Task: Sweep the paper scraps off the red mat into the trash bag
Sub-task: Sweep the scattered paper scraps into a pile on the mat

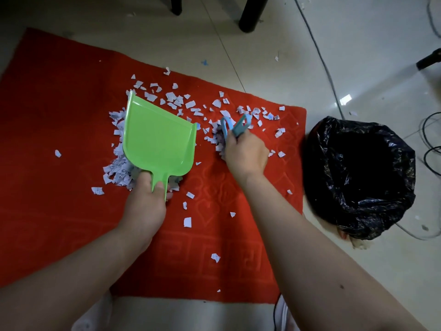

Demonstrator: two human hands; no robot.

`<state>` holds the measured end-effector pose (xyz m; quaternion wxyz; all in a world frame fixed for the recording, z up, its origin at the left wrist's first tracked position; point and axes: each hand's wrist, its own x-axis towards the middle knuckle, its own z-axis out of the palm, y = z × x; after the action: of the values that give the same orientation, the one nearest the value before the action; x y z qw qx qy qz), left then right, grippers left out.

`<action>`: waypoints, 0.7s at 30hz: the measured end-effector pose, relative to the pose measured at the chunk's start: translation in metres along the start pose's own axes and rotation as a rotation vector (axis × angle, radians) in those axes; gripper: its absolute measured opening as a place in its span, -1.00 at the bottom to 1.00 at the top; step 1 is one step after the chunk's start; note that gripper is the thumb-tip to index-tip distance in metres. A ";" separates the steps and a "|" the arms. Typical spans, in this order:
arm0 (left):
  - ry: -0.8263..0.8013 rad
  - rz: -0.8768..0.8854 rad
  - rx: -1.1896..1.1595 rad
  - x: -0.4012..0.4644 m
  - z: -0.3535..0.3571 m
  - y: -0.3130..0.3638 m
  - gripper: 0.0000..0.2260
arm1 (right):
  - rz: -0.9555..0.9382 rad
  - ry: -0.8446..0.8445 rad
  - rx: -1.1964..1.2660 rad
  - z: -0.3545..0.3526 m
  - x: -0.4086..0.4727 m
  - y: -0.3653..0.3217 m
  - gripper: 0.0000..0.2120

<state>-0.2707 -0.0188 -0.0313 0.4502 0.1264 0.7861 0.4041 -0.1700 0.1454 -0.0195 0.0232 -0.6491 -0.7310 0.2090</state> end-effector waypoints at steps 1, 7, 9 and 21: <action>0.007 0.000 -0.004 0.001 -0.002 0.000 -0.87 | -0.012 0.015 0.011 -0.001 0.000 0.000 -0.66; 0.069 0.003 -0.044 0.004 -0.012 -0.001 -0.85 | 0.073 0.154 -0.044 -0.023 0.013 0.002 -0.67; 0.085 0.001 -0.059 0.004 -0.013 0.001 -0.81 | 0.077 0.111 -0.057 -0.015 0.010 -0.004 -0.68; 0.143 0.006 -0.084 0.010 -0.024 0.000 -0.82 | 0.011 0.105 0.050 -0.002 0.000 -0.024 -0.65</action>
<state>-0.2961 -0.0256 -0.0308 0.3965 0.0804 0.7983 0.4461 -0.1919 0.1446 -0.0094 0.0764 -0.6624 -0.7198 0.1931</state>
